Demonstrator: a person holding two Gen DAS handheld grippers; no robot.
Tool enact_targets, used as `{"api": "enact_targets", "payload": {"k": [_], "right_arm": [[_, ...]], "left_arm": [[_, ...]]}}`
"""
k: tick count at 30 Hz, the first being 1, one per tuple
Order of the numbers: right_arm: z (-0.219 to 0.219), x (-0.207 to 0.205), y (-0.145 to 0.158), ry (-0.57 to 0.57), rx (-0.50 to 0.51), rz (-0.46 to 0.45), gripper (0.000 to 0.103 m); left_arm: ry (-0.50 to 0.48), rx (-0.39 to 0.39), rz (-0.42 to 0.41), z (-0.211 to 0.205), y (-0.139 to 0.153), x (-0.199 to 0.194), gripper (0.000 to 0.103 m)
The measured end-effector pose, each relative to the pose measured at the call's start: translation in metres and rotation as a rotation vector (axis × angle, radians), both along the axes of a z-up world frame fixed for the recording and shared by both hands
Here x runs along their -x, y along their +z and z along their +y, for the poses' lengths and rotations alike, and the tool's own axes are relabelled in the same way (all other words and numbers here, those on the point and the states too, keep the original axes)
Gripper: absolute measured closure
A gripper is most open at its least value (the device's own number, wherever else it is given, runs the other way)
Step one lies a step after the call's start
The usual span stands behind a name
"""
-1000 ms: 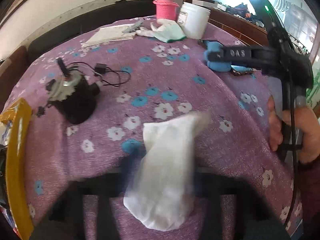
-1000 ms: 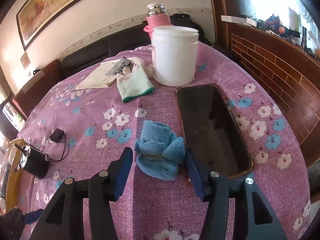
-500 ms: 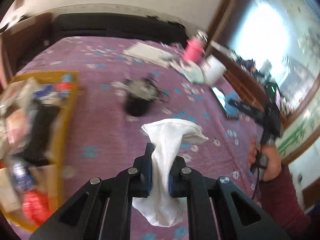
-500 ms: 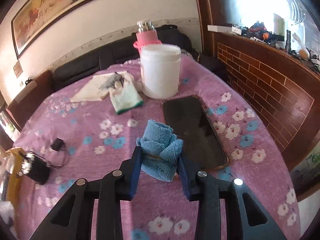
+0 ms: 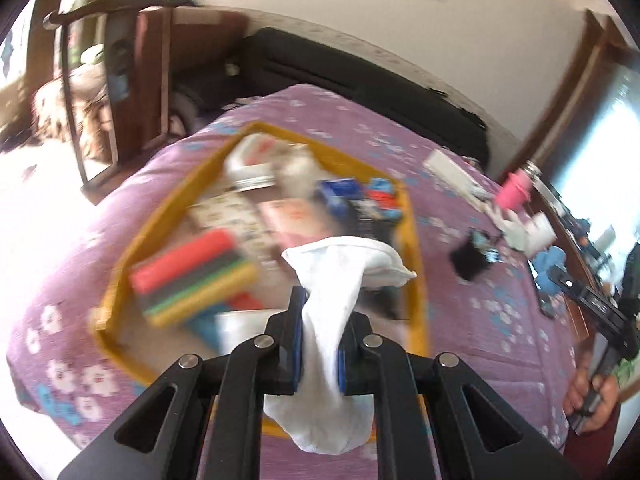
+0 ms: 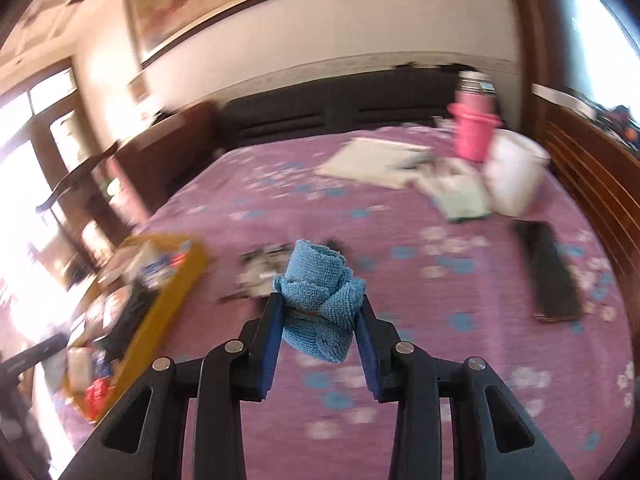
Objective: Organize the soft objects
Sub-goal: 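Carry the white bag into the tray with left while right drops the blue cloth there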
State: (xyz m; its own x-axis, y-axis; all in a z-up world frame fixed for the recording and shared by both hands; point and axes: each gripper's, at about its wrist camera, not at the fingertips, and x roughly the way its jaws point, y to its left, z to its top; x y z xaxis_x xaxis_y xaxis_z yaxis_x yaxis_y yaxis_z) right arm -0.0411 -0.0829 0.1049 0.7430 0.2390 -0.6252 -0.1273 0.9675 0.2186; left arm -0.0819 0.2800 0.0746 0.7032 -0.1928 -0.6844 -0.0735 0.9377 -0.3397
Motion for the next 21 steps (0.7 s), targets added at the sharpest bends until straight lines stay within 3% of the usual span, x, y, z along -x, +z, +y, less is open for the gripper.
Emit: {"api": "enact_targets", "payload": {"k": [5, 8, 9, 13, 19, 21], "right_arm": [[0.074, -0.003, -0.001, 0.146, 0.02, 0.021, 0.065], [0.12, -0.004, -0.004, 0.235, 0.03, 0.038, 0.065], [0.136, -0.004, -0.006, 0.268, 0.029, 0.047, 0.065], [0.182, -0.001, -0.013, 0.382, 0.027, 0.082, 0.064], [0.242, -0.002, -0.033, 0.541, 0.005, 0.181, 0.064], [0.254, -0.006, -0.042, 0.546, 0.038, 0.201, 0.064]], "left_arm": [[0.071, -0.002, 0.04, 0.033, -0.015, 0.005, 0.089], [0.091, 0.008, 0.071, 0.046, -0.025, 0.002, 0.065], [0.095, 0.008, 0.076, 0.049, -0.028, 0.002, 0.051], [0.099, -0.015, 0.054, 0.054, -0.028, 0.006, 0.036], [0.102, 0.003, 0.017, 0.057, -0.027, 0.004, 0.033], [0.109, -0.003, 0.026, 0.056, -0.028, -0.002, 0.033]]}}
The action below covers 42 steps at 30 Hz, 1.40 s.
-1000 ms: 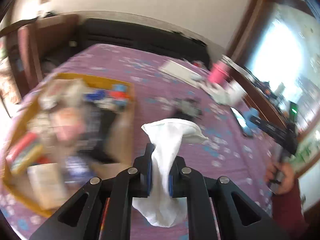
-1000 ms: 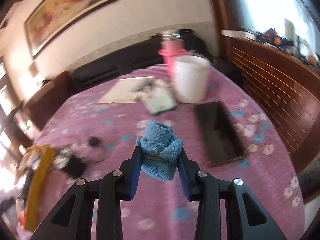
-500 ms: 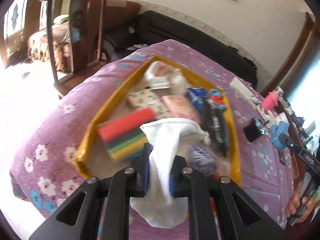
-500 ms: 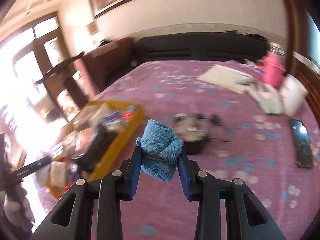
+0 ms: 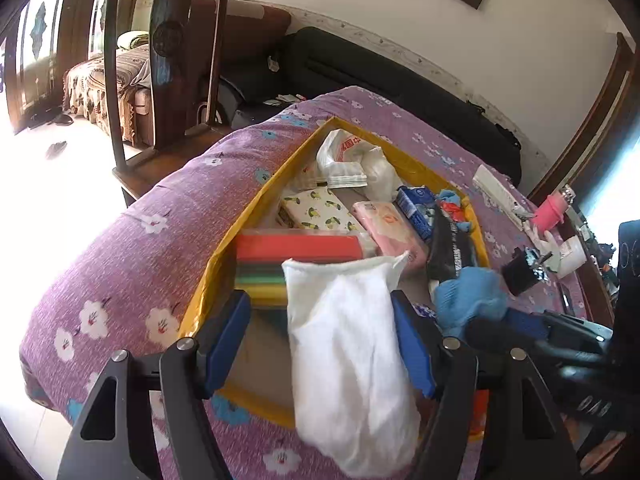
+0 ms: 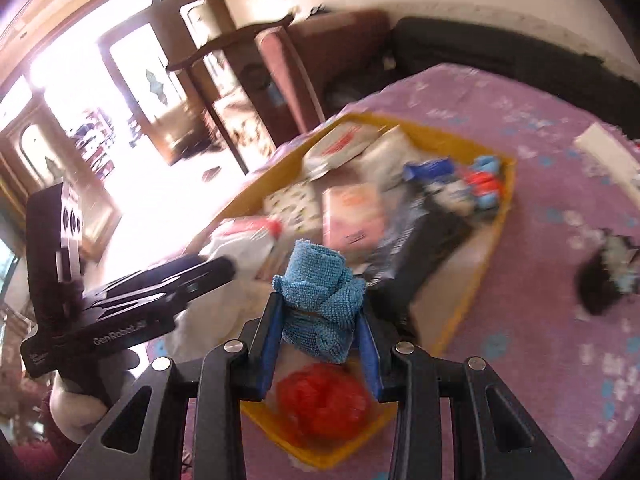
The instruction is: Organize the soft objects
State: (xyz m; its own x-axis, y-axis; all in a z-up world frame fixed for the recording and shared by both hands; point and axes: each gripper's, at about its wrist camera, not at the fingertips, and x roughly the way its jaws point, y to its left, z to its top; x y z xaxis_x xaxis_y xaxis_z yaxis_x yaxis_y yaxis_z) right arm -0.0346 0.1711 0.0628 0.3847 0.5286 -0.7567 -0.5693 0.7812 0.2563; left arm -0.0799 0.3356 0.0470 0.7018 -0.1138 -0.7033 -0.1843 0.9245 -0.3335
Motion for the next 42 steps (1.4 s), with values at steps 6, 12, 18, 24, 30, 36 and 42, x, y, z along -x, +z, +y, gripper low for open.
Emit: {"api": "enact_targets", "payload": {"k": [6, 12, 18, 24, 30, 36, 42], "right_arm": [[-0.001, -0.032, -0.014, -0.094, 0.067, -0.007, 0.064], [-0.006, -0.048, -0.022, -0.134, 0.114, -0.01, 0.063], [-0.02, -0.025, 0.006, -0.142, 0.009, -0.087, 0.029], [-0.038, 0.02, 0.026, -0.159, 0.016, -0.21, 0.022], [-0.071, 0.05, 0.021, -0.229, -0.012, -0.227, 0.019], [-0.106, 0.063, 0.01, -0.294, -0.023, -0.211, 0.017], [-0.136, 0.075, 0.003, -0.347, -0.05, -0.195, 0.017]], "left_arm": [[-0.012, -0.014, 0.005, -0.006, 0.0, -0.023, 0.033], [-0.02, -0.028, -0.024, -0.012, 0.009, -0.022, 0.025], [0.027, -0.033, -0.076, -0.006, 0.025, -0.005, 0.021], [0.047, -0.088, -0.122, -0.017, 0.04, 0.015, 0.021], [0.093, -0.235, -0.189, -0.047, 0.057, 0.037, 0.012], [0.11, -0.326, -0.221, -0.073, 0.069, 0.05, 0.008], [0.128, -0.383, -0.244, -0.095, 0.077, 0.059, 0.006]]}}
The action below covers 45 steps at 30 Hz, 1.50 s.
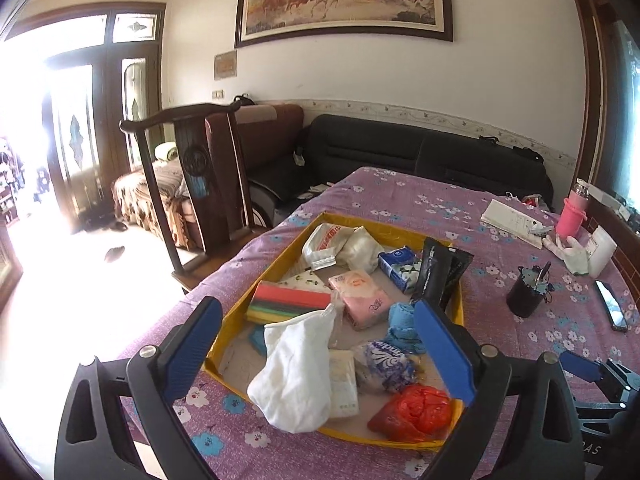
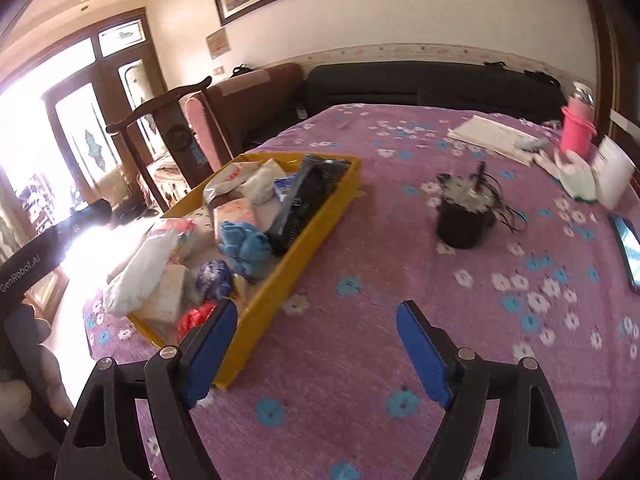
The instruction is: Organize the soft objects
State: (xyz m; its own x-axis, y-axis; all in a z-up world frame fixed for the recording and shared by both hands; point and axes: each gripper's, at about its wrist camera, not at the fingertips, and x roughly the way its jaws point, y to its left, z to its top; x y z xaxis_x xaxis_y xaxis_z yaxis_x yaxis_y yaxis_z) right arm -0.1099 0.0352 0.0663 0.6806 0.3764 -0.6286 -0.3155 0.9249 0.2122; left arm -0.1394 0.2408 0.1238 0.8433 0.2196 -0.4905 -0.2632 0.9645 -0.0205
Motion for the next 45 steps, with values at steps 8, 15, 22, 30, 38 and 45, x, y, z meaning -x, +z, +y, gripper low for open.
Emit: {"api": "enact_targets", "payload": {"k": [8, 15, 22, 30, 38, 45], "right_arm": [[-0.016, 0.015, -0.003, -0.018, 0.004, -0.016, 0.015], [-0.022, 0.024, -0.007, -0.022, 0.01, -0.029, 0.015], [-0.018, 0.032, -0.01, -0.005, 0.029, -0.044, 0.014], [-0.008, 0.043, -0.013, 0.016, 0.068, -0.069, 0.014], [0.006, 0.05, -0.02, 0.038, 0.118, -0.085, 0.012], [0.022, 0.053, -0.026, 0.068, 0.168, -0.087, 0.012]], "left_arm": [[0.008, -0.057, -0.037, -0.025, 0.008, 0.012, 0.003], [0.079, -0.12, -0.157, -0.04, 0.021, 0.035, 0.0], [0.115, -0.193, -0.37, -0.057, 0.025, 0.068, 0.0], [0.029, -0.113, -0.201, -0.058, 0.012, 0.042, 0.0], [0.029, 0.0, -0.054, -0.043, -0.009, 0.025, 0.0], [0.052, 0.019, 0.009, -0.033, -0.026, 0.017, 0.0]]}}
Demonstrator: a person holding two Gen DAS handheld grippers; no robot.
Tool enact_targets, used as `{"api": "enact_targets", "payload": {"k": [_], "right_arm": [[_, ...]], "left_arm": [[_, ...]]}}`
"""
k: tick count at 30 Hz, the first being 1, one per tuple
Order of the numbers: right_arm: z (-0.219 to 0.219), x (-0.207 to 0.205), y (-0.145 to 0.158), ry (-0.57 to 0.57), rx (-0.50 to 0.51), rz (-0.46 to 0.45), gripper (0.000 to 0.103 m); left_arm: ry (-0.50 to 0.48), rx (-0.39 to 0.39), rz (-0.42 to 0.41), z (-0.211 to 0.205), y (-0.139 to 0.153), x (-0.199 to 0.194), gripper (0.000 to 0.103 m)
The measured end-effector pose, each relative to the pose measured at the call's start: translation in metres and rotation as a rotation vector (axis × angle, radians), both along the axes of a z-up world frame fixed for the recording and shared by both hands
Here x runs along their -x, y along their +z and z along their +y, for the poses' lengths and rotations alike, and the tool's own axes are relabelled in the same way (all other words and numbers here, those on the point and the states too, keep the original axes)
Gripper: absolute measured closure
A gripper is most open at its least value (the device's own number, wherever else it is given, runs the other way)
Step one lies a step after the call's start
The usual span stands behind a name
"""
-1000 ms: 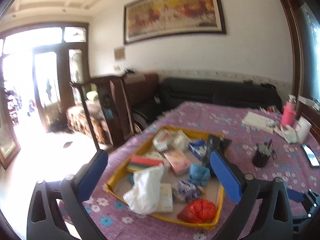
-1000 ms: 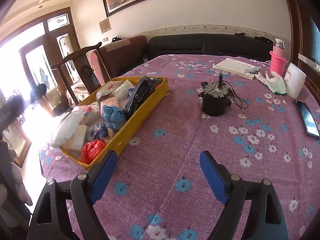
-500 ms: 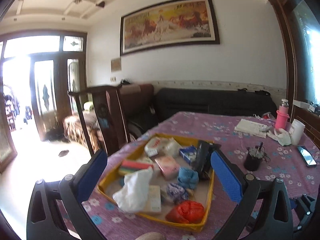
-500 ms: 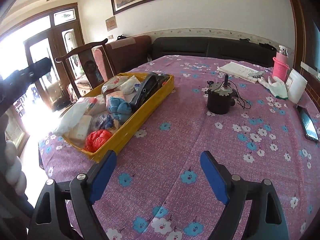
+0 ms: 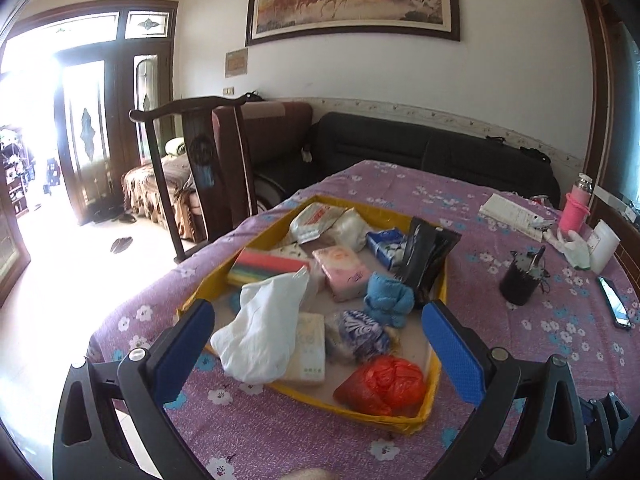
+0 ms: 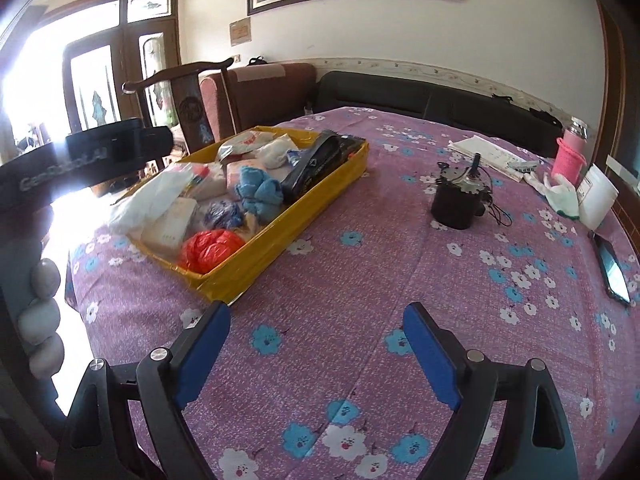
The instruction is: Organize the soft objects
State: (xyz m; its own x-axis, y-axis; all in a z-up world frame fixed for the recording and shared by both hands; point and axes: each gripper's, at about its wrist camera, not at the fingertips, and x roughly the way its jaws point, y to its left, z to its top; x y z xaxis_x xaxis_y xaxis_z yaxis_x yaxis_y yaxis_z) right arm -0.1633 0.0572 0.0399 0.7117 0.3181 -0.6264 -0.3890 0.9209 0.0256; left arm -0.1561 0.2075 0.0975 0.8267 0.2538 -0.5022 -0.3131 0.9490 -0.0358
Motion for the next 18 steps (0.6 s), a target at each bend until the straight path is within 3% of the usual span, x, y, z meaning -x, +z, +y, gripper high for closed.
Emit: {"api": "enact_targets", "payload": {"k": [18], "right_arm": [[0.03, -0.008, -0.001, 0.041, 0.047, 0.013, 0.011]], "left_arm": [[0.025, 0.062, 0.107, 0.026, -0.019, -0.015, 0.0]]}}
